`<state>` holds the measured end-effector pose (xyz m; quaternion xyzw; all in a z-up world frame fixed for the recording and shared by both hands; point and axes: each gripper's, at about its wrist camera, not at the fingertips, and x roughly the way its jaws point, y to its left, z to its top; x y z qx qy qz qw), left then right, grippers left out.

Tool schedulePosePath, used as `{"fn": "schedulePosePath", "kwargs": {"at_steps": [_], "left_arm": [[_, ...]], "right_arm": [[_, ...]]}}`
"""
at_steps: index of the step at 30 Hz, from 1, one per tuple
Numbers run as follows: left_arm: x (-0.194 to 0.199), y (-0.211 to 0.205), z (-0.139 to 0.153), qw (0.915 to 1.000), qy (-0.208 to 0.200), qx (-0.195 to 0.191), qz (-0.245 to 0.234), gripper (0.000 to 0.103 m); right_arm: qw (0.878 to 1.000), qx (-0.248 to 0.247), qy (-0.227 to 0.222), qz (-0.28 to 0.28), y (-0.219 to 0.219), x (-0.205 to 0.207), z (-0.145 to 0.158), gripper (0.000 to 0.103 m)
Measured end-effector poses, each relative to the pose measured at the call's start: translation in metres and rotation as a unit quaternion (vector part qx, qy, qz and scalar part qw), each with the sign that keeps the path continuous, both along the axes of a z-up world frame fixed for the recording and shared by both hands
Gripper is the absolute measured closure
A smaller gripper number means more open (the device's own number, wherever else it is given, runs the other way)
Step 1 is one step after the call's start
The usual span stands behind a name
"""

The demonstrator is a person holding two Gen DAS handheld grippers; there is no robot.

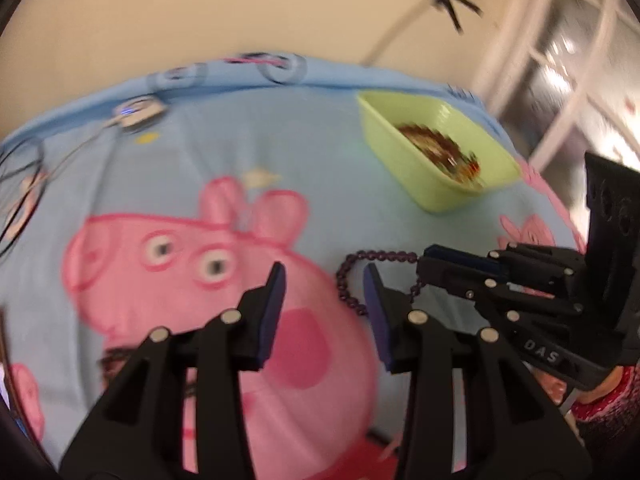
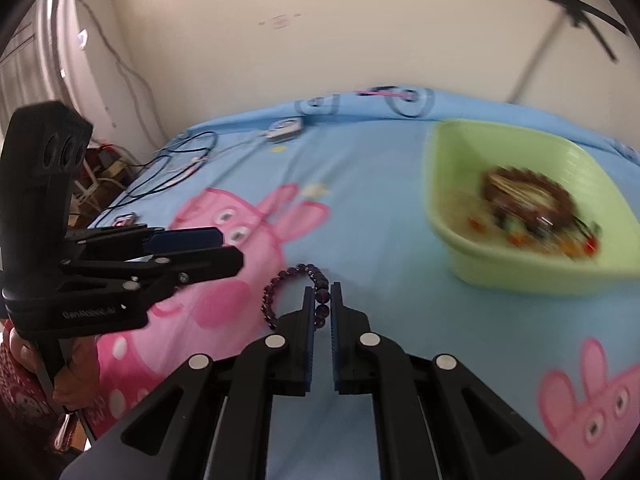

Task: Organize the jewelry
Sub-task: 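Grasp the dark purple necklace with the right gripper while the left gripper grasps it too, then carry the purple necklace into the green bowl and open both grippers, then move both grippers back over the dark brown bead strand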

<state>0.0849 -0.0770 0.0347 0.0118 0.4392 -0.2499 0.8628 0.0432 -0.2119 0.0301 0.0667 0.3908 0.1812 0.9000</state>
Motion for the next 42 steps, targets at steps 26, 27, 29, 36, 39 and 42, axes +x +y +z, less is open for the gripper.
{"fn": "schedulePosePath", "kwargs": {"at_steps": [26,27,29,36,39,42], "left_arm": [[0.087,-0.133,0.067,0.996,-0.073,0.025,-0.044,0.091],[0.094,-0.138,0.063,0.9965,-0.068,0.037,-0.033,0.091],[0.093,-0.125,0.062,0.9988,-0.044,0.002,-0.021,0.091],[0.029,-0.05,0.046,0.9981,-0.043,-0.042,-0.014,0.09],[0.013,-0.012,0.03,0.9989,-0.03,-0.034,0.013,0.09],[0.001,0.026,0.015,0.9975,-0.006,-0.043,0.055,0.09]], "right_arm": [[0.984,0.038,-0.093,-0.146,-0.124,0.043,0.05,0.103],[0.983,0.023,-0.079,-0.164,-0.129,0.053,0.043,0.103],[0.981,0.025,-0.067,-0.182,-0.135,0.052,0.032,0.101],[0.965,0.113,-0.11,-0.21,-0.134,-0.034,0.011,0.087],[0.965,0.145,-0.092,-0.2,-0.116,-0.054,0.0,0.087],[0.972,0.147,-0.064,-0.172,-0.095,-0.053,-0.008,0.087]]}}
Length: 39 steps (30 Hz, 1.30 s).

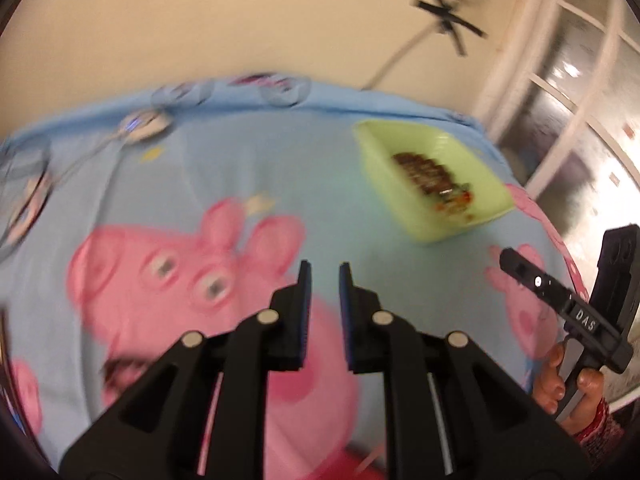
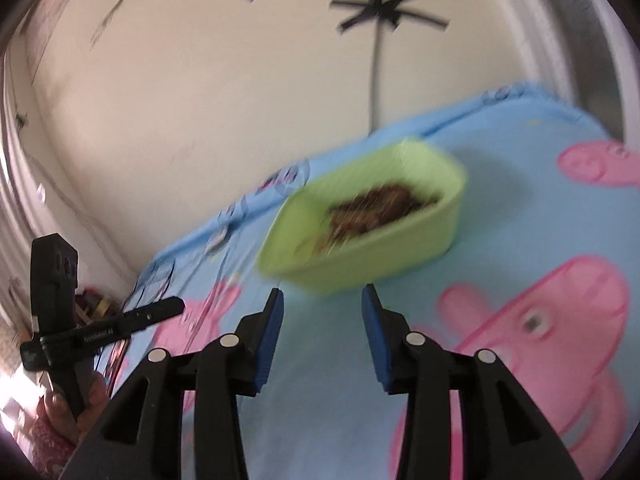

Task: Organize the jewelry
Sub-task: 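Move both grippers back over the dark brown bead strand, then grasp the dark brown bead strand with the left gripper while the right gripper grasps it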

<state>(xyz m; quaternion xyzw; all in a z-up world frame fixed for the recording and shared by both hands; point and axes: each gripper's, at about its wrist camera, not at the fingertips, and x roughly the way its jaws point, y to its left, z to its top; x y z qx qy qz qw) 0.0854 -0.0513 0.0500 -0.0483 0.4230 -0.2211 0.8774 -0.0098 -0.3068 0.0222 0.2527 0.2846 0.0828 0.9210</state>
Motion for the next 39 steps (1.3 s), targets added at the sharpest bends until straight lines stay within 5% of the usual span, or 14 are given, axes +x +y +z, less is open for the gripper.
{"fn": "schedulePosePath", "kwargs": {"at_steps": [6,11,17,19,22,25,28,30,34,39], "left_arm": [[-0.034,0.04,-0.018,0.9995,0.011,-0.006,0.029,0.09],[-0.046,0.096,-0.024,0.9966,0.024,-0.021,0.075,0.079],[-0.046,0.138,-0.026,0.9927,0.037,-0.041,0.107,0.078],[-0.044,0.139,-0.025,0.9931,0.035,-0.039,0.105,0.073],[-0.038,0.132,-0.027,0.9938,0.032,-0.021,0.105,0.049],[-0.026,0.123,-0.037,0.993,0.047,0.007,0.108,0.049],[-0.028,0.121,-0.039,0.992,0.037,0.033,0.116,0.061],[-0.029,0.12,-0.04,0.9934,0.04,0.017,0.106,0.081],[-0.031,0.117,-0.041,0.9939,0.037,0.008,0.103,0.089],[-0.03,0.094,-0.041,0.9961,0.052,-0.008,0.071,0.094]], "right_arm": [[0.997,0.0,0.036,0.067,0.046,0.014,-0.003,0.087],[0.988,-0.046,0.057,0.138,0.098,0.021,-0.003,0.087],[0.975,-0.082,0.067,0.195,0.142,0.031,-0.004,0.087],[0.971,-0.091,0.065,0.213,0.158,0.04,0.0,0.087],[0.964,-0.108,0.061,0.237,0.179,0.05,0.006,0.087],[0.955,-0.136,0.054,0.26,0.204,0.06,0.01,0.087],[0.94,-0.169,0.059,0.291,0.229,0.075,0.008,0.087],[0.929,-0.194,0.068,0.308,0.242,0.082,0.003,0.087],[0.919,-0.201,0.069,0.331,0.251,0.09,0.0,0.103],[0.922,-0.183,0.072,0.334,0.238,0.074,0.0,0.103]]}}
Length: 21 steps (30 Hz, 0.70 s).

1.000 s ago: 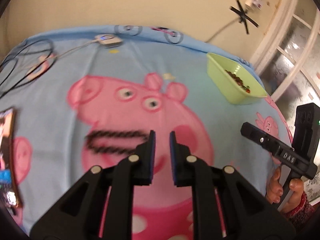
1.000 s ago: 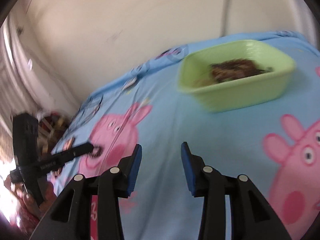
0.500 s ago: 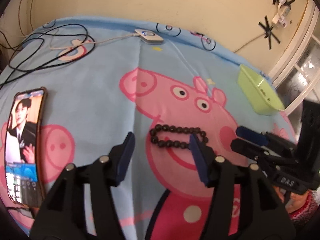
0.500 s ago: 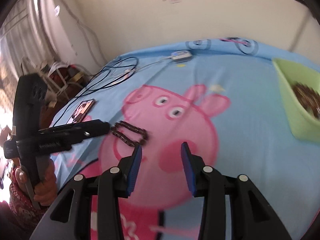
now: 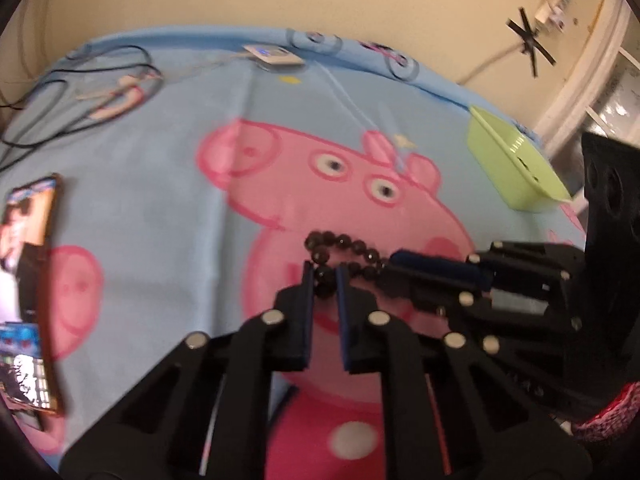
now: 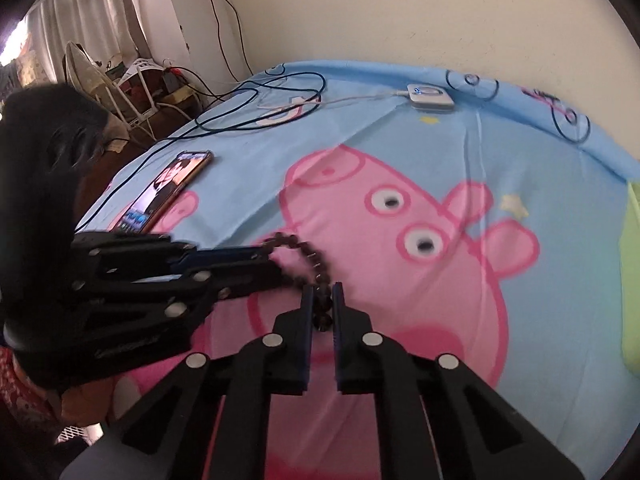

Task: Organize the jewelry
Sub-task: 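Grasp the dark brown bead strand with the left gripper while the right gripper grasps it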

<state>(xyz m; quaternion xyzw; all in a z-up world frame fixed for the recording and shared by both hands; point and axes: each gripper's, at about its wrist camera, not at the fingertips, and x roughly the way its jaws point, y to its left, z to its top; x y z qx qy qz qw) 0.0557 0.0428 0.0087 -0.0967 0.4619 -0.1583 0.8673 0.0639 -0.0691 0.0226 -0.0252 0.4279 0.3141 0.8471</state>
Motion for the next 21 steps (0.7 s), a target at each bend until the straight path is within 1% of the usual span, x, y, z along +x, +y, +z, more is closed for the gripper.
{"fn": "schedulePosePath", "kwargs": {"at_steps": [2,4,8,10,11,13,14,15,18,21], "left_arm": [[-0.003,-0.015,0.001,0.9995,0.002,-0.014,-0.026,0.094],[-0.009,-0.031,0.003,0.9983,0.0,-0.018,-0.056,0.095],[-0.023,-0.069,0.007,0.9916,0.0,-0.026,-0.127,0.094],[-0.026,-0.082,0.008,0.988,0.004,-0.028,-0.152,0.094],[-0.027,-0.086,0.008,0.9871,0.006,-0.024,-0.158,0.094],[-0.025,-0.094,0.006,0.9864,0.015,-0.01,-0.163,0.086],[-0.024,-0.094,0.006,0.9868,0.015,-0.007,-0.161,0.081],[-0.022,-0.094,0.006,0.9869,0.018,-0.009,-0.16,0.078],[-0.016,-0.089,0.005,0.9873,0.032,-0.026,-0.154,0.078],[-0.016,-0.09,0.004,0.988,0.032,-0.024,-0.149,0.078]], "right_arm": [[1.0,0.011,0.001,-0.014,-0.015,-0.015,0.0,0.103],[0.999,0.017,-0.002,-0.032,-0.035,-0.029,0.0,0.103],[0.998,0.028,-0.001,-0.064,-0.078,-0.063,-0.002,0.103],[0.996,0.043,0.002,-0.083,-0.096,-0.078,-0.003,0.103],[0.994,0.057,0.007,-0.094,-0.106,-0.083,-0.005,0.103],[0.99,0.086,0.024,-0.112,-0.122,-0.089,-0.011,0.103],[0.988,0.099,0.034,-0.115,-0.128,-0.089,-0.013,0.103],[0.986,0.105,0.039,-0.12,-0.132,-0.089,-0.014,0.103],[0.986,0.102,0.033,-0.131,-0.136,-0.087,-0.01,0.103],[0.988,0.083,0.024,-0.124,-0.13,-0.082,-0.007,0.103]]}}
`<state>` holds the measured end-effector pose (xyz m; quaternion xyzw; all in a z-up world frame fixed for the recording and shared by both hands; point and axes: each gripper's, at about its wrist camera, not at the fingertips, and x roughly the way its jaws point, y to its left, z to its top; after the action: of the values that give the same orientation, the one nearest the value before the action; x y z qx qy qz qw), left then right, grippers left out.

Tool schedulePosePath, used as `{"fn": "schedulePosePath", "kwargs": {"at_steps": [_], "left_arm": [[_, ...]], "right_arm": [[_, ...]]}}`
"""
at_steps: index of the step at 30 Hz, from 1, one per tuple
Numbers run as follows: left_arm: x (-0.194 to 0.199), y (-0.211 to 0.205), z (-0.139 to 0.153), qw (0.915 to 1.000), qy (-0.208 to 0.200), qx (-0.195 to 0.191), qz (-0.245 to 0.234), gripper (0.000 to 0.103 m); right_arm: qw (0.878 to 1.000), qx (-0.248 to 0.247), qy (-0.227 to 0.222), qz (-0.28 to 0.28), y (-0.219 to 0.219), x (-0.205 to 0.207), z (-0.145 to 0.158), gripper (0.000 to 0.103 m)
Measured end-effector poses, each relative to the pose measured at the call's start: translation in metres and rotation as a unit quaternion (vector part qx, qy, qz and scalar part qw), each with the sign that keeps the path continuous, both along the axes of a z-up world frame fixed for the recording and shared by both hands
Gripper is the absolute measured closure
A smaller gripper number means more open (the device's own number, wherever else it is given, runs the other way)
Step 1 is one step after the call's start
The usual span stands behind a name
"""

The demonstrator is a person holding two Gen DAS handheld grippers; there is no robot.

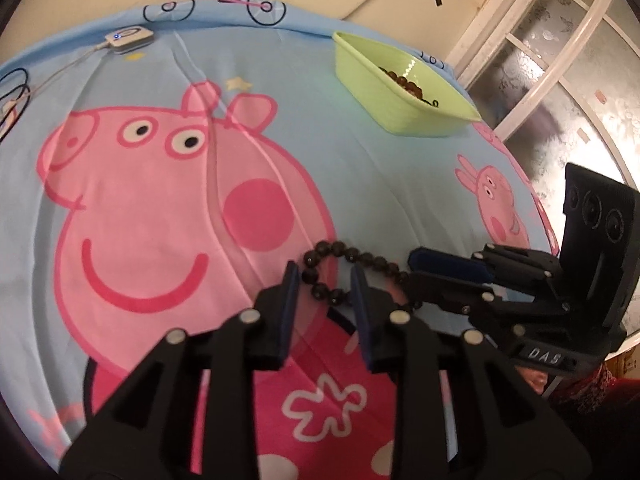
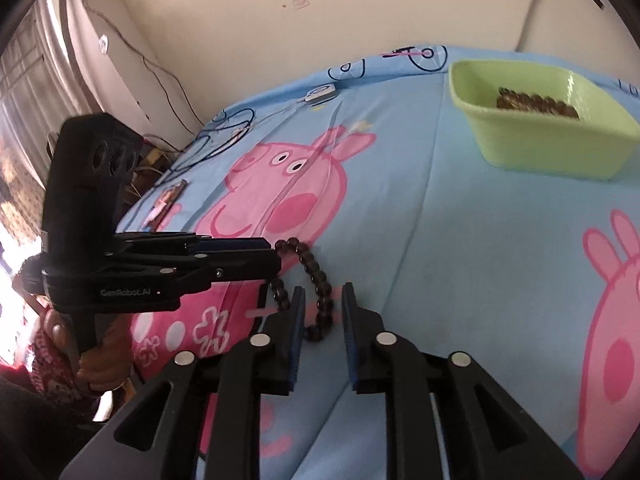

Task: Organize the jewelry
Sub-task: 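Grasp the dark brown bead strand with the left gripper while the right gripper grasps it, then lower the brown strand into the green bowl and open both grippers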

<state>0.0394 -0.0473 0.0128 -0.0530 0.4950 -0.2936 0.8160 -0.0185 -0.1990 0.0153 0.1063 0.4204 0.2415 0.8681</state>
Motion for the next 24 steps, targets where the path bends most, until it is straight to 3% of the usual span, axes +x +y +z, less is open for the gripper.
{"fn": "schedulePosePath", "kwargs": {"at_steps": [5,8,11,16,24], "left_arm": [[-0.005,-0.01,0.001,0.9989,-0.029,0.036,0.005,0.078],[-0.011,-0.019,0.001,0.9953,-0.057,0.079,0.003,0.095],[-0.007,-0.018,0.004,0.9974,-0.04,0.061,-0.003,0.095],[0.007,-0.026,0.03,0.9979,-0.051,0.036,-0.015,0.095],[0.059,-0.082,0.1,0.9921,-0.116,0.005,-0.048,0.095]], "right_arm": [[0.998,-0.054,-0.02,0.019,0.017,0.009,-0.002,0.103],[0.995,-0.09,-0.036,0.021,0.024,0.013,-0.003,0.103],[0.997,-0.073,-0.035,0.006,0.015,0.019,-0.002,0.103],[0.997,-0.037,-0.064,-0.018,-0.006,0.019,0.021,0.103],[0.989,-0.001,-0.119,-0.092,-0.07,0.04,0.073,0.103]]}}
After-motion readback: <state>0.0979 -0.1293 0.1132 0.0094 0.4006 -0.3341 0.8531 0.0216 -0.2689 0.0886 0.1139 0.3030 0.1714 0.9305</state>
